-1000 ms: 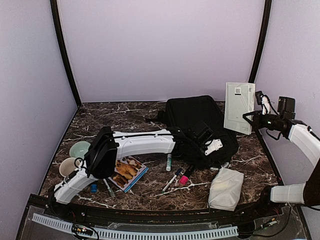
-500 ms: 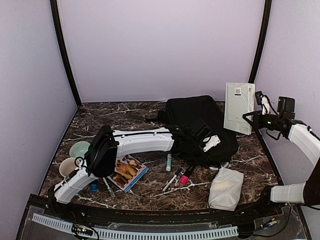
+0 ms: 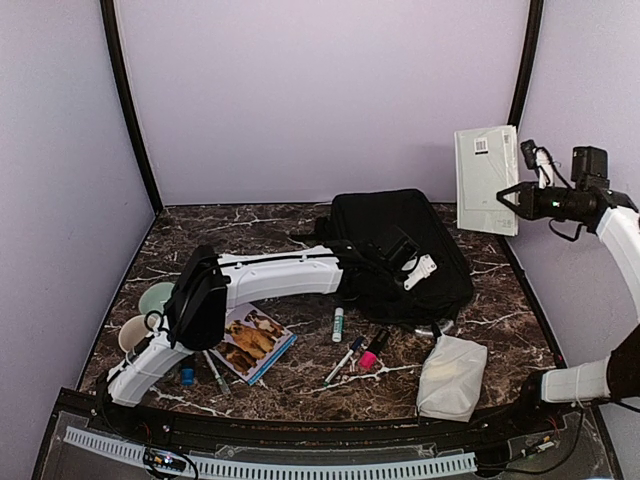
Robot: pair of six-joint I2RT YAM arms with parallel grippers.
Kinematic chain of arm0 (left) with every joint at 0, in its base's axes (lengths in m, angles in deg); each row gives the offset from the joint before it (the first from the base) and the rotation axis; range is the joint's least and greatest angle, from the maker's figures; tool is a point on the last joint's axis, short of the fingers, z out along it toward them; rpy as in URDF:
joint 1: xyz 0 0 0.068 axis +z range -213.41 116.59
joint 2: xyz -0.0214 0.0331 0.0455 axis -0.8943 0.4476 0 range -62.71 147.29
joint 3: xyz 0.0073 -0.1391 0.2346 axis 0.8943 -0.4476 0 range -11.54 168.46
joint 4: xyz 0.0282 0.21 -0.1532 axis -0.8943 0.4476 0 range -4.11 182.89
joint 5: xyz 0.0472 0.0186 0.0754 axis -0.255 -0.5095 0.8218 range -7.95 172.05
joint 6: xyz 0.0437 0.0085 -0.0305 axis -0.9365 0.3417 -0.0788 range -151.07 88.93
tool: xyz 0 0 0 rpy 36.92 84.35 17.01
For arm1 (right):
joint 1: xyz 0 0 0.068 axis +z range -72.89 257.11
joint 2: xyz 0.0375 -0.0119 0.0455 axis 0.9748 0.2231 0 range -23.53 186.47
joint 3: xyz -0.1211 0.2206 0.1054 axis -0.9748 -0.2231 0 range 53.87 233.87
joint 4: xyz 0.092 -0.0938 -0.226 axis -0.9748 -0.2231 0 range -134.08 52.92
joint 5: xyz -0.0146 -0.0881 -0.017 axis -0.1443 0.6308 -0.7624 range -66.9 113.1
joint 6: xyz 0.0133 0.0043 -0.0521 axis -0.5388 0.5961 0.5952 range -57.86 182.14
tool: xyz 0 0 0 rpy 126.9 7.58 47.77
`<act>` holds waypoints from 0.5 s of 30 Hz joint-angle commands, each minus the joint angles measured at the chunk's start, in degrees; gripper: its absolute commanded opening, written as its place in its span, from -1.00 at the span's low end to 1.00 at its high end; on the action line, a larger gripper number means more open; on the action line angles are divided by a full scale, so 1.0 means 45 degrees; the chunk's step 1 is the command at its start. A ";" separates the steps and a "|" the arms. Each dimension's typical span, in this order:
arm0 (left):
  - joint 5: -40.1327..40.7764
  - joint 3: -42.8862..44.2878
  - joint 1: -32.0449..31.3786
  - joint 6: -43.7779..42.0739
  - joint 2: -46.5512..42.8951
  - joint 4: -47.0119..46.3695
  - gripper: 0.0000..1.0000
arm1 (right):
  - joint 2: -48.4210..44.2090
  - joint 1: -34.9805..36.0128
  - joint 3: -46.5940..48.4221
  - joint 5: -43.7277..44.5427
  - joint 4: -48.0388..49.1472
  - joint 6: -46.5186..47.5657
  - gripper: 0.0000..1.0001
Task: Pack the student bag
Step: Place the book in the student bag.
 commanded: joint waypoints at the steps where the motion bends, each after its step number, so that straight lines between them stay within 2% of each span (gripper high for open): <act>1: 0.1380 0.0315 0.0323 0.0195 -0.2395 -0.0905 -1.00 | -0.1145 -0.0069 0.2026 -0.1447 -0.0998 0.0788 -1.00; 6: 0.2346 0.0201 0.0344 -0.0277 -0.3550 -0.1857 -1.00 | -0.1371 -0.0069 0.1464 -0.2606 -0.0271 -0.0132 -1.00; 9: 0.3187 -0.0354 0.0433 -0.0456 -0.4156 -0.2510 -1.00 | -0.0764 -0.0057 0.1821 -0.3610 -0.0894 -0.0171 -1.00; 13: 0.3440 -0.1300 0.0671 0.0465 -0.4863 -0.3564 -1.00 | -0.0402 -0.0051 0.2239 -0.5298 -0.2543 0.1217 -1.00; 15: 0.3512 -0.1759 0.0733 0.0932 -0.5129 -0.4056 -1.00 | -0.0436 -0.0051 0.2253 -0.5543 -0.3318 0.2059 -1.00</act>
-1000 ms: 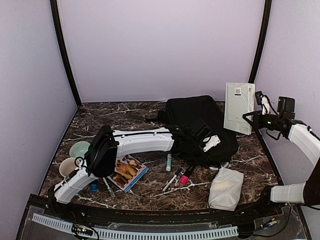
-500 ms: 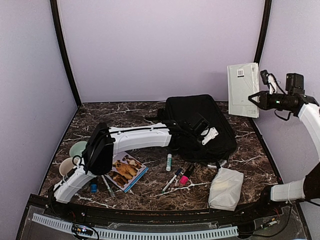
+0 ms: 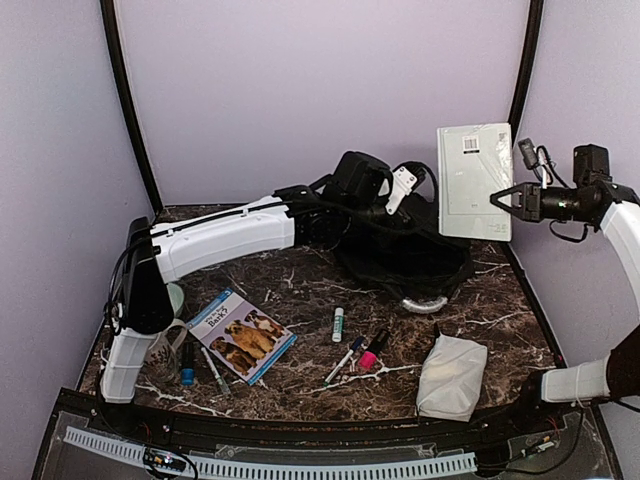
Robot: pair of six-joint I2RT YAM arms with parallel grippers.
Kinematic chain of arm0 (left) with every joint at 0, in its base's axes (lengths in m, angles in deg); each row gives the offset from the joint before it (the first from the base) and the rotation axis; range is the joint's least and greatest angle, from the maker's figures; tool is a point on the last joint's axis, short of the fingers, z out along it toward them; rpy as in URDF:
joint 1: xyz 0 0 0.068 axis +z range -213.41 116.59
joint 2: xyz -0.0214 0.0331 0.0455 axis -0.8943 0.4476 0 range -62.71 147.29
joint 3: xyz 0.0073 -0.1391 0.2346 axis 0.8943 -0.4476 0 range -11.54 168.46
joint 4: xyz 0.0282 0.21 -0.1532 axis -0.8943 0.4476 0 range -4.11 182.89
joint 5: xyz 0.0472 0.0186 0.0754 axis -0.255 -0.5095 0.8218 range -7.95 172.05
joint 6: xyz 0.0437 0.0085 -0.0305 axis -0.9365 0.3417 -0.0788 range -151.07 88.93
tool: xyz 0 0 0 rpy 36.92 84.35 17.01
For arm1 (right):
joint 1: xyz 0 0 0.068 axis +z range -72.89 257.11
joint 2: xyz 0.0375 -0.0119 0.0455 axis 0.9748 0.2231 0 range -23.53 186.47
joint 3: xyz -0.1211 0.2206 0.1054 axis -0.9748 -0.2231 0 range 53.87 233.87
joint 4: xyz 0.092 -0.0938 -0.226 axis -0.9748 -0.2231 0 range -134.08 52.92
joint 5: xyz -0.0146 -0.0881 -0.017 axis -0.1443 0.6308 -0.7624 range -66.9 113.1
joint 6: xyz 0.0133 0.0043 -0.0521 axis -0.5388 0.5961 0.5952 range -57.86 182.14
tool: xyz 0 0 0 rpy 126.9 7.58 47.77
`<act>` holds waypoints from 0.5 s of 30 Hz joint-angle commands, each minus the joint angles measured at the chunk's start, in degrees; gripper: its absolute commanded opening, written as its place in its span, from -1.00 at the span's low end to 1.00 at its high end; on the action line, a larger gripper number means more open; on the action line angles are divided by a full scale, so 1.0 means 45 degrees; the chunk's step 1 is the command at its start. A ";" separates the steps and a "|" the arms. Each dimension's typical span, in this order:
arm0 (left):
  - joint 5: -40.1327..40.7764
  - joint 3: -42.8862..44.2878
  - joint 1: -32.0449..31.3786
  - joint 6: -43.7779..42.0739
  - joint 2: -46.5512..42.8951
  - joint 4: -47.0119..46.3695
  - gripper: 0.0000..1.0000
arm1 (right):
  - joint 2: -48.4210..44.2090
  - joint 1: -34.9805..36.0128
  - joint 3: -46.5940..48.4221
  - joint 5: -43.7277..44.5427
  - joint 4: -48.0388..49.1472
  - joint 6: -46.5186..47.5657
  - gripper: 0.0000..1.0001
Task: Pack the student bag
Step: Place the book in the student bag.
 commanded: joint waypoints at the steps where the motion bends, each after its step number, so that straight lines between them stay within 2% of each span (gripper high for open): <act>1: 0.0710 -0.0901 0.0184 0.1108 -0.1358 -0.2318 -1.00 | -0.0321 0.0004 0.0688 -0.2184 -0.1397 0.2075 -1.00; 9: 0.0368 -0.2179 0.0564 0.2394 -0.1488 -0.3912 -1.00 | -0.0199 0.0263 0.0492 -0.2688 -0.5368 0.5882 -1.00; 15: -0.0249 -0.2649 0.1014 0.3813 -0.1283 -0.5035 -1.00 | 0.0474 0.1049 0.1617 -0.1729 -0.7652 0.7503 -1.00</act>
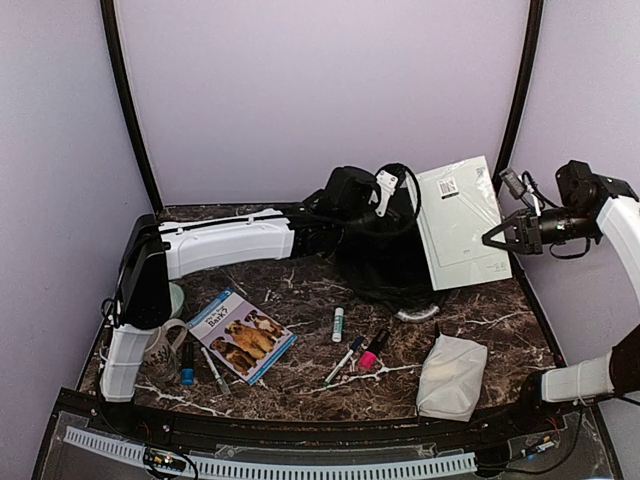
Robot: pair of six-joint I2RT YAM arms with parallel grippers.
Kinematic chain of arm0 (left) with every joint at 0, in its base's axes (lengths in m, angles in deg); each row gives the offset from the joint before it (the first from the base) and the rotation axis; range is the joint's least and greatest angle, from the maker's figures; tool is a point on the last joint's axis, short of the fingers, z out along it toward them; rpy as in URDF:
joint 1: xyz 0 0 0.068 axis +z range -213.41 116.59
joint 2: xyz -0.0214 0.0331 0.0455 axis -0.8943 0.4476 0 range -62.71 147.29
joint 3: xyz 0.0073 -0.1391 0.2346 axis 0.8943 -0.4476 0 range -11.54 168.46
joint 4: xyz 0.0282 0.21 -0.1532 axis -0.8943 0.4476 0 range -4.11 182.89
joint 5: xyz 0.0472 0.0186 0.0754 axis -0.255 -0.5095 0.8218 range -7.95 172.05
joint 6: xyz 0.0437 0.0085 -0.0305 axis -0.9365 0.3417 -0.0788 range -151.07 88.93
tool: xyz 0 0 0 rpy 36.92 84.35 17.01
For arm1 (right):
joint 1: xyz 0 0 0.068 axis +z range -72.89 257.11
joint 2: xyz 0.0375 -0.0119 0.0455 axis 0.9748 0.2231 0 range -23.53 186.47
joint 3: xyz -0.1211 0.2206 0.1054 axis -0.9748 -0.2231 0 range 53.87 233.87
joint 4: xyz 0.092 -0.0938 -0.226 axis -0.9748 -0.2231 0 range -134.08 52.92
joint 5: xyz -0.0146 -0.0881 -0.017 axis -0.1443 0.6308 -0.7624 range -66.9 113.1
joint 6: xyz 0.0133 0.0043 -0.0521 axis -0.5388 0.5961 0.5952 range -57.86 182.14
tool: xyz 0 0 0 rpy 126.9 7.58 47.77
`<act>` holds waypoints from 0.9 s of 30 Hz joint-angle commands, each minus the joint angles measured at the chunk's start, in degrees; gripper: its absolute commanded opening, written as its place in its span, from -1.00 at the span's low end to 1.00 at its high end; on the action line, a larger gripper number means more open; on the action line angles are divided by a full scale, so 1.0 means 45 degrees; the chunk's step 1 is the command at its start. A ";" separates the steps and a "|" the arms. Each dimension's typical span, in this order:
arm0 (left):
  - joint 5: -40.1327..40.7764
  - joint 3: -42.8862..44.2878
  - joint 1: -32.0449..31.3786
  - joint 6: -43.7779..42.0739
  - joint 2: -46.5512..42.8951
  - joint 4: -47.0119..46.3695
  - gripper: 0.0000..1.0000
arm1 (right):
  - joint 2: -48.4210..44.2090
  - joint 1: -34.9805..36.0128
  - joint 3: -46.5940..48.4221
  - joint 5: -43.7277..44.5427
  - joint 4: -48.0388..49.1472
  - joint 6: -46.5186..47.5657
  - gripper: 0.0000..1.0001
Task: Pack the student bag
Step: Place the book in the student bag.
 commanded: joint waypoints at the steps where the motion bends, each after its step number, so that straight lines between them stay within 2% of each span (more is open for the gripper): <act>1: -0.0355 -0.0157 0.0570 0.1854 -0.0878 -0.2224 -1.00 | 0.0292 0.0494 0.1470 -0.0500 -0.1726 0.1993 -1.00; 6: -0.1027 -0.0515 0.0828 0.2865 -0.0502 -0.3997 -1.00 | 0.1341 0.1135 0.0654 0.0170 -0.2560 0.2866 -1.00; 10: -0.1416 -0.0229 0.0828 0.3193 -0.0164 -0.4607 -1.00 | 0.1844 0.1554 -0.0193 0.0607 -0.2546 0.2964 -1.00; 17: -0.2040 -0.0358 0.0819 0.3831 -0.0080 -0.5496 -1.00 | 0.2997 0.1705 -0.0713 0.0794 -0.1520 0.1945 -1.00; 23: -0.2362 -0.0633 0.0726 0.4027 -0.0059 -0.5677 -1.00 | 0.6045 0.1702 -0.0397 -0.0098 -0.1607 0.1547 -1.00; 27: -0.2450 -0.0715 0.0644 0.4156 -0.0076 -0.5661 -1.00 | 0.7988 0.1708 0.0166 -0.1479 -0.2563 0.2208 -1.00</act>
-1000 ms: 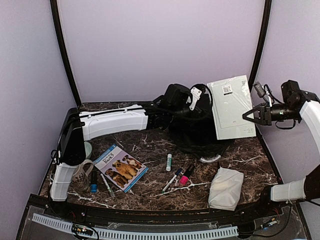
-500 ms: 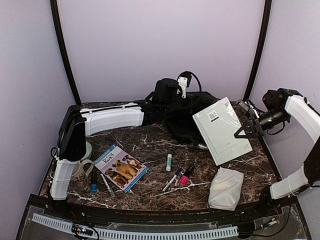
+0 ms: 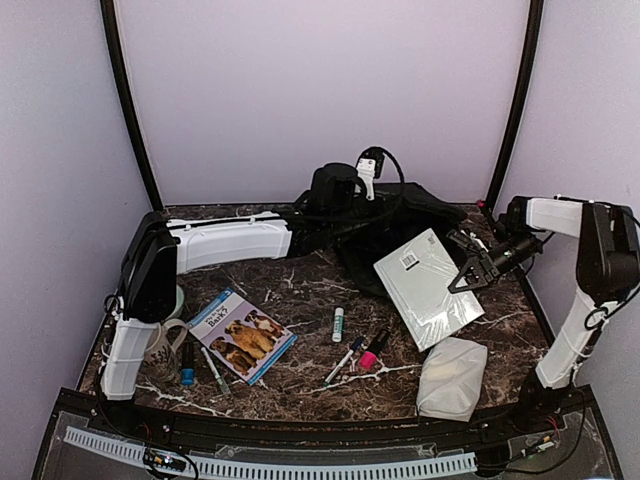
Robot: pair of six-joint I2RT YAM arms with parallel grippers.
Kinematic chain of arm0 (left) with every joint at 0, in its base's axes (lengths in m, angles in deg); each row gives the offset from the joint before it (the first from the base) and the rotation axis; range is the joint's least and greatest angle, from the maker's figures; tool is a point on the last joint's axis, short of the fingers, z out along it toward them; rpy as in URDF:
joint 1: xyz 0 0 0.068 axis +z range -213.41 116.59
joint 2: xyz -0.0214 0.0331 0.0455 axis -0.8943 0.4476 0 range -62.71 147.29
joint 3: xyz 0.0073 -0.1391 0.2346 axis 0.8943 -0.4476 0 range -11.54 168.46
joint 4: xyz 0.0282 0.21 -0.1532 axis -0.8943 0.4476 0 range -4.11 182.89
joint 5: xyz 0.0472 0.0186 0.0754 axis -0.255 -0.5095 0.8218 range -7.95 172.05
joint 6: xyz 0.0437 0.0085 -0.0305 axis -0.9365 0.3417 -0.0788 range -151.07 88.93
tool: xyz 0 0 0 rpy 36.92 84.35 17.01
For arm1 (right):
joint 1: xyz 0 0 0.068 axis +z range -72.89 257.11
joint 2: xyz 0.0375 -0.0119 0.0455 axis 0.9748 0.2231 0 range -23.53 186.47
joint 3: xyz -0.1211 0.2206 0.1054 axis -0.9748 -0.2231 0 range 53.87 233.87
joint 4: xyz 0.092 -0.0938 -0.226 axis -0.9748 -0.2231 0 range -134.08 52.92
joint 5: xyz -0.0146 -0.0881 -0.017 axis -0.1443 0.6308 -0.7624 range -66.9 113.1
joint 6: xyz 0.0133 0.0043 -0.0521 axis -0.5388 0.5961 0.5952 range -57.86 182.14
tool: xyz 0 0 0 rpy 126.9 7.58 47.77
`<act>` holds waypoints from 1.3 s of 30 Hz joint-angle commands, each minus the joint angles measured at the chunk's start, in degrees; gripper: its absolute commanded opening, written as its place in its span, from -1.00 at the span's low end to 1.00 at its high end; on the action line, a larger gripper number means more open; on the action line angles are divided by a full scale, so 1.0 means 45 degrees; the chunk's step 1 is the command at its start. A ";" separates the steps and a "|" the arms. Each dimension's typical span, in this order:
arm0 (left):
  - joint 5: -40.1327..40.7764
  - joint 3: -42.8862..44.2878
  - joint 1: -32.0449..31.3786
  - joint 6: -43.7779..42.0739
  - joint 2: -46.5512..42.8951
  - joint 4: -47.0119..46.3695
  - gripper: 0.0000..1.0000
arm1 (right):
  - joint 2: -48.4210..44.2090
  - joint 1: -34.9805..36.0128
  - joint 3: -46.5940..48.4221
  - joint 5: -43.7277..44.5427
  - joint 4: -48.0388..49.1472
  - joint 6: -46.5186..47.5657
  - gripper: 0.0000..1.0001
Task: Pack the student bag
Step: Place the book in the student bag.
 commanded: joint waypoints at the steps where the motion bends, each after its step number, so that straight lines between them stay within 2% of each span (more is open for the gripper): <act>1: -0.0532 0.0054 -0.0215 0.0392 -0.0437 -0.1620 -1.00 | 0.1469 0.0052 0.0896 -0.2697 -0.0631 0.0261 -1.00; 8: -0.0869 -0.0072 -0.0544 0.0282 -0.0438 -0.1500 -1.00 | 0.3267 0.0044 0.1704 -0.3470 -0.0485 -0.0751 -1.00; 14: -0.1088 0.0203 -0.0760 -0.0048 -0.0510 -0.0908 -1.00 | 0.3248 -0.0045 0.1730 -0.4372 0.1198 -0.2973 -1.00; 23: -0.0979 0.0765 -0.1060 -0.1786 -0.0560 -0.0008 -1.00 | 0.3060 -0.0064 0.1490 -0.4916 0.2906 -0.4755 -1.00; 28: -0.1010 0.0772 -0.1062 -0.1787 -0.0536 0.0345 -1.00 | 0.3748 -0.0061 0.1628 -0.5677 0.4358 -0.5723 -1.00; 31: -0.1059 0.0802 -0.1080 -0.1772 -0.0544 0.0589 -1.00 | 0.4758 -0.0062 0.2019 -0.6219 0.4221 -0.5531 -1.00; 32: -0.1050 0.0815 -0.1096 -0.1797 -0.0546 0.0700 -1.00 | 0.5211 -0.0033 0.2346 -0.6463 0.3587 -0.5042 -1.00; 33: -0.1059 0.0828 -0.1100 -0.1837 -0.0559 0.0811 -1.00 | 0.5822 -0.0027 0.2867 -0.6762 0.2404 -0.4019 -1.00; 34: -0.1068 0.0842 -0.1115 -0.1856 -0.0563 0.0928 -1.00 | 0.6450 -0.0036 0.3494 -0.7114 0.0411 -0.2079 -1.00; 35: -0.1069 0.0854 -0.1120 -0.1895 -0.0563 0.1020 -1.00 | 0.6841 -0.0023 0.3860 -0.7297 -0.0483 -0.1068 -1.00; 39: -0.1128 0.0870 -0.1120 -0.2019 -0.0566 0.1192 -1.00 | 0.6543 0.0072 0.3658 -0.7432 -0.0229 -0.1073 -1.00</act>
